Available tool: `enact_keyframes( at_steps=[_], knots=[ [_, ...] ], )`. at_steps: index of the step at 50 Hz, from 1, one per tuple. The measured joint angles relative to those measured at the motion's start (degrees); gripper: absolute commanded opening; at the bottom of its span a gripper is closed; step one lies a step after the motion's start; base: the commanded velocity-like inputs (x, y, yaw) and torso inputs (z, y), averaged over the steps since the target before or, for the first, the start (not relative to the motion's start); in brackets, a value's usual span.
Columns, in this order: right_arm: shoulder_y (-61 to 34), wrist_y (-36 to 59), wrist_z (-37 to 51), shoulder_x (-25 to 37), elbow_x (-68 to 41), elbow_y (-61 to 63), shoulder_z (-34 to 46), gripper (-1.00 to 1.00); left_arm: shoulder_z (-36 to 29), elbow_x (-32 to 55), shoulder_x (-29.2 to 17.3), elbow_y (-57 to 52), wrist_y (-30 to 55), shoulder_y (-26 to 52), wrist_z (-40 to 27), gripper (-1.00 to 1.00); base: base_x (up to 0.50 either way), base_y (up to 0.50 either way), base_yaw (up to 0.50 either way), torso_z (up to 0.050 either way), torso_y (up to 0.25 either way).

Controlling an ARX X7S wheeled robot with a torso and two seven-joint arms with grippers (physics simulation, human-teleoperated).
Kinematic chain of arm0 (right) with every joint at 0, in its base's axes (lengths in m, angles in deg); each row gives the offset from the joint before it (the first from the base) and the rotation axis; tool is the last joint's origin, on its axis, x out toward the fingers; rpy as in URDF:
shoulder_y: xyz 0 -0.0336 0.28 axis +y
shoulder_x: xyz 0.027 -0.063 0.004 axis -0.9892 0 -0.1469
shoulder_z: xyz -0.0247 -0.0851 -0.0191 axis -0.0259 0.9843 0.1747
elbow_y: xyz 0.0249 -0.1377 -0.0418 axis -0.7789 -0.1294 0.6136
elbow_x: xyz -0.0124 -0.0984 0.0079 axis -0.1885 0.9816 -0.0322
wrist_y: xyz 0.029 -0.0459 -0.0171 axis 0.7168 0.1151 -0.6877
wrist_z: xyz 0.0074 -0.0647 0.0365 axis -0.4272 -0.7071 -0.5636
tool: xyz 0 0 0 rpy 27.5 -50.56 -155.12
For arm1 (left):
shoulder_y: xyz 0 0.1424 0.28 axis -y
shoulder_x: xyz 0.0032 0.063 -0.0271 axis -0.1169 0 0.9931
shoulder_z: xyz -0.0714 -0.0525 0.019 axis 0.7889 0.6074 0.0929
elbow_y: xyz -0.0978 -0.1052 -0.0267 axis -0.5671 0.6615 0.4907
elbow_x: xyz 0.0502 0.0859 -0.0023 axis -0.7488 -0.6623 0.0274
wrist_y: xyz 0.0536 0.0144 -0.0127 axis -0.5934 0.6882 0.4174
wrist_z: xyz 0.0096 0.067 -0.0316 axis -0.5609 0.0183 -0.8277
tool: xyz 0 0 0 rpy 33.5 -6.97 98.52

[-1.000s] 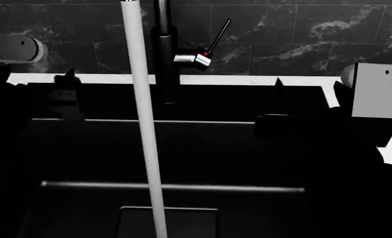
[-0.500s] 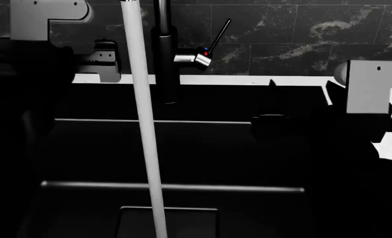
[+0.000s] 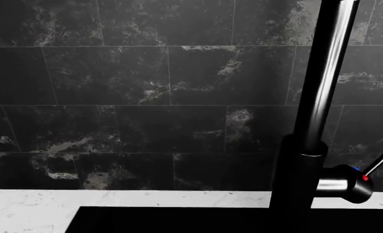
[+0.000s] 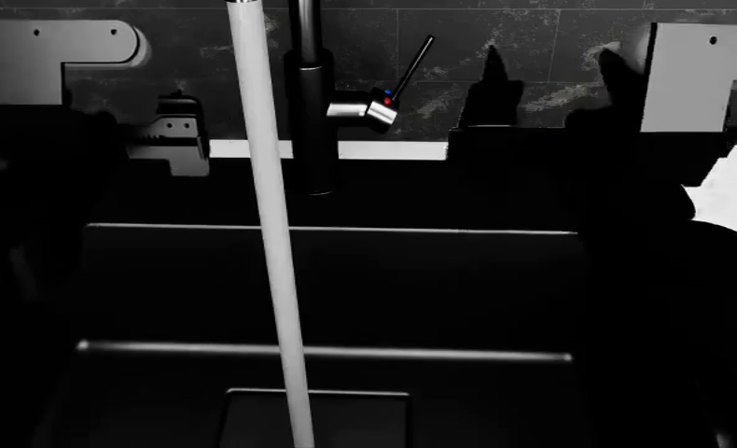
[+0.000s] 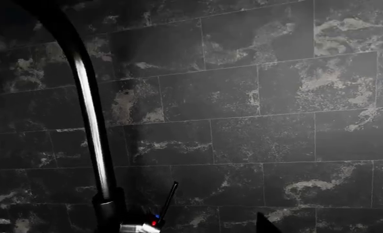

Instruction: Pick the eggplants and mangos from the sink and place them in one bowl. Place the bell pepper in the other bowl. Then turn off the sink faucet.

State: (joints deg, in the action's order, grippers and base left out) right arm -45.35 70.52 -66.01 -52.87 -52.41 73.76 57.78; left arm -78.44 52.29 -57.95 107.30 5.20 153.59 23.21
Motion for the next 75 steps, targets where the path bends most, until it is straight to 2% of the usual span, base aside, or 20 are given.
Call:
enact_keyframes(
  at_steps=[7,13,18,44,75],
  knots=[
    [-12.08,-10.19,-12.38,-11.17,19.30,-26.90,-9.25,1.00,0.03,0.29,-0.39,-1.55,0.05,-0.85,-0.53,1.00,0.01,0.00,0.00,0.000,0.000],
    [-18.17,-14.96,-17.61,-15.90,28.46,-45.00,-13.23,1.00,0.01,0.31,-0.56,-1.88,-0.04,-1.27,-0.70,1.00,0.07,0.00,0.00,0.000,0.000],
    [-20.23,-15.96,-19.94,-18.18,32.72,-52.19,-15.02,1.00,0.08,0.24,-0.70,-1.67,-0.26,-1.38,-0.53,1.00,0.01,0.00,0.00,0.000,0.000],
    [-17.22,-10.84,-24.47,-21.11,38.21,-52.70,-15.97,1.00,0.05,-0.60,-0.44,1.36,-0.99,-0.42,0.66,1.00,0.03,0.00,0.00,0.000,0.000],
    [-18.40,-14.11,-24.99,-21.02,37.61,-58.49,-15.70,1.00,-0.40,-1.50,0.77,5.61,-2.18,-0.62,2.34,1.00,0.08,0.00,0.00,0.000,0.000]
  ],
)
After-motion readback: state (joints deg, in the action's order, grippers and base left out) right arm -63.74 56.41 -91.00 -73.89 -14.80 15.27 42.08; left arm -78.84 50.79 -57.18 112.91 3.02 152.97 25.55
